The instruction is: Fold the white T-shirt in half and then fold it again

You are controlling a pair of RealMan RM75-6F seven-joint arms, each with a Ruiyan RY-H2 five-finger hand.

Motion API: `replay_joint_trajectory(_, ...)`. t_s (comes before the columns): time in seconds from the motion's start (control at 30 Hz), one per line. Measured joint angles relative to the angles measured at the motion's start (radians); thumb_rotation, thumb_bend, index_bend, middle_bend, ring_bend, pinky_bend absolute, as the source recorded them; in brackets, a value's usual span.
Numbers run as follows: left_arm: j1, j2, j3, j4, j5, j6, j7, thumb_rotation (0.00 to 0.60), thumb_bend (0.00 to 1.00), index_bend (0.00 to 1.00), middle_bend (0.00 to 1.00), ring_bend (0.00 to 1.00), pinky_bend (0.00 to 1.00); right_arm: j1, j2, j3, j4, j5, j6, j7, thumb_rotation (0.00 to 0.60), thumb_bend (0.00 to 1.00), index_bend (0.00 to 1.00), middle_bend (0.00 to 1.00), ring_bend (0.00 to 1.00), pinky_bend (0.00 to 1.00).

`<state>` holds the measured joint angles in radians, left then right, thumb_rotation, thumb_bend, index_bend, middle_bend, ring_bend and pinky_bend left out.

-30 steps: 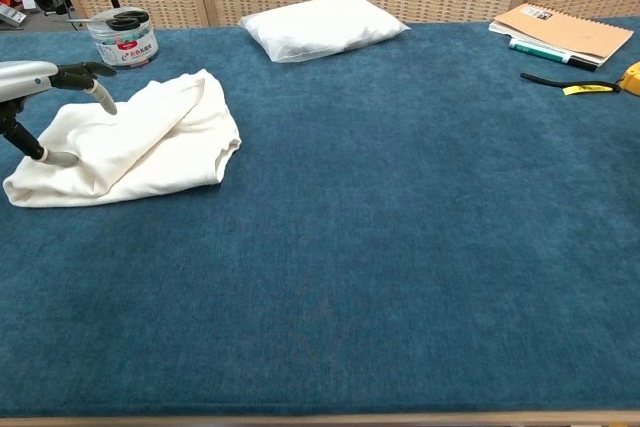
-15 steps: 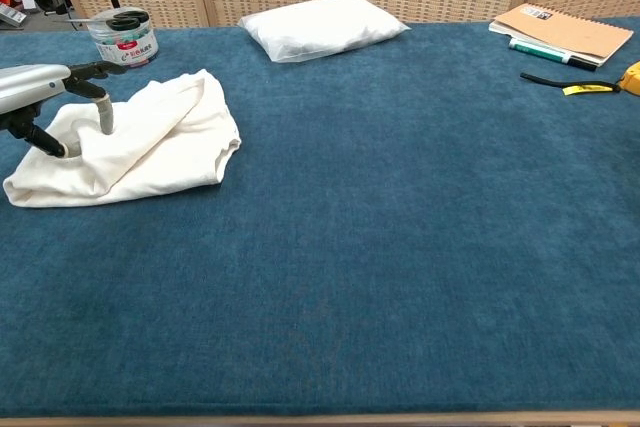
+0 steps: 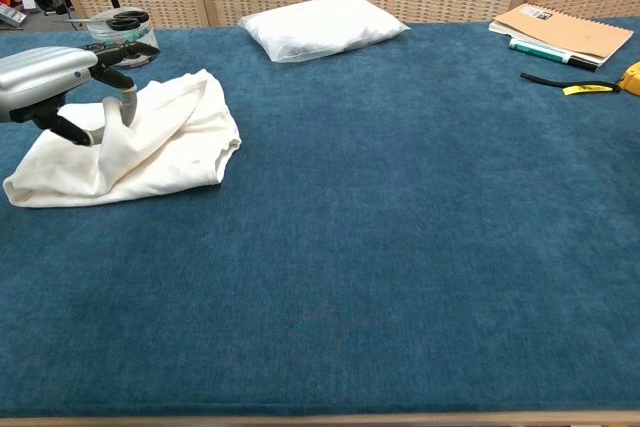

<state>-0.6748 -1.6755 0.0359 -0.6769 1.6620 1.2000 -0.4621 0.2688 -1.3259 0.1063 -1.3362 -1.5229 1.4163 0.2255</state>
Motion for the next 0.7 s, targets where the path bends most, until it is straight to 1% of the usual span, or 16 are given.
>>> replay_joint_trajectory(0.3,-0.035,-0.029,0.029,0.01,0.085,0.072,0.232,0.6,0.49,0.72,0.0,0.0,0.0,-0.001,0.002,0.0,-0.005,0.0,0.0,-0.001,0.6,0.0,0.0,0.0,0.0,0.0)
replay_joint_trajectory(0.4,-0.049,-0.046,0.044,0.024,0.107,0.077,0.275,0.6,0.47,0.72,0.0,0.0,0.0,-0.001,0.003,-0.002,-0.006,-0.001,-0.002,0.0,0.6,0.0,0.0,0.0,0.0,0.0)
replay_joint_trajectory(0.43,-0.052,-0.052,0.047,0.029,0.11,0.076,0.284,0.6,0.44,0.7,0.0,0.0,0.0,-0.001,0.003,-0.002,-0.007,-0.001,-0.002,0.0,0.6,0.0,0.0,0.0,0.0,0.0)
replay_joint_trajectory(0.47,-0.055,-0.058,0.05,0.034,0.113,0.075,0.293,0.6,0.41,0.64,0.0,0.0,0.0,-0.001,0.003,-0.003,-0.007,-0.001,-0.003,-0.001,0.6,0.0,0.0,0.0,0.0,0.0)
replay_joint_trajectory(0.5,-0.058,-0.066,0.051,0.041,0.114,0.074,0.3,0.6,0.36,0.48,0.0,0.0,0.0,0.0,0.003,-0.003,-0.008,-0.002,-0.003,-0.002,0.6,0.0,0.0,0.0,0.0,0.0)
replay_joint_trajectory(0.53,-0.059,-0.072,0.051,0.045,0.113,0.074,0.302,0.6,0.3,0.28,0.0,0.0,0.0,0.0,0.003,-0.003,-0.008,-0.003,-0.003,-0.002,0.6,0.0,0.0,0.0,0.0,0.0)
replay_joint_trajectory(0.6,-0.059,-0.086,0.044,0.05,0.106,0.082,0.294,0.6,0.21,0.04,0.0,0.0,0.0,0.0,0.003,-0.004,-0.009,-0.003,-0.003,-0.003,0.6,0.0,0.0,0.0,0.0,0.0)
replay_joint_trajectory(0.63,-0.059,-0.092,0.04,0.051,0.103,0.086,0.287,0.6,0.18,0.0,0.0,0.0,0.0,0.0,0.003,-0.004,-0.009,-0.003,-0.004,-0.003,0.6,0.0,0.0,0.0,0.0,0.0)
replay_joint_trajectory(0.7,-0.059,-0.104,0.031,0.054,0.093,0.096,0.261,0.6,0.14,0.0,0.0,0.0,0.0,-0.001,0.003,-0.004,-0.009,-0.002,-0.005,-0.003,0.6,0.0,0.0,0.0,0.0,0.0)
